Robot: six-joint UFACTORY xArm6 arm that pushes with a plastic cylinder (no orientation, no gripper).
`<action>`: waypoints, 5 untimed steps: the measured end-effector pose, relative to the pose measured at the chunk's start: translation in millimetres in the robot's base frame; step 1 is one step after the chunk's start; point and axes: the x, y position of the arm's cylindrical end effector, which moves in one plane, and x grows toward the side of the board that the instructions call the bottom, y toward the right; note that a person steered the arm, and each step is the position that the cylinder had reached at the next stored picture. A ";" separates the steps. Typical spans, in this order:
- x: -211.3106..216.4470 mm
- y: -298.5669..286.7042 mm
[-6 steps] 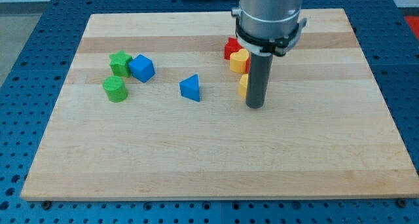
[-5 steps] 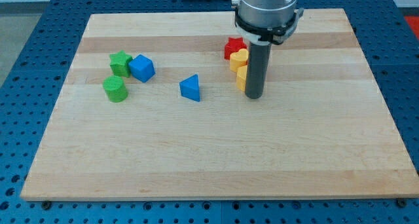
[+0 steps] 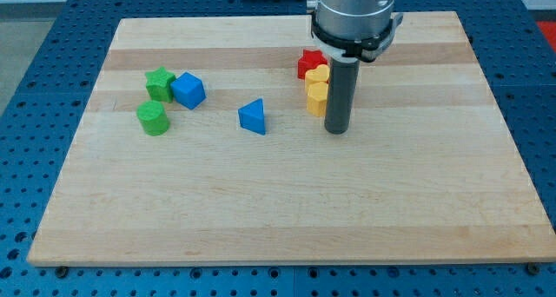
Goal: Move your arm closer to the blue triangle
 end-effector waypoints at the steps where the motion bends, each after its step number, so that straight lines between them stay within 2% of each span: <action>1: 0.2 -22.6; 3: 0.2 -83.4; 5: -23.8 -112.2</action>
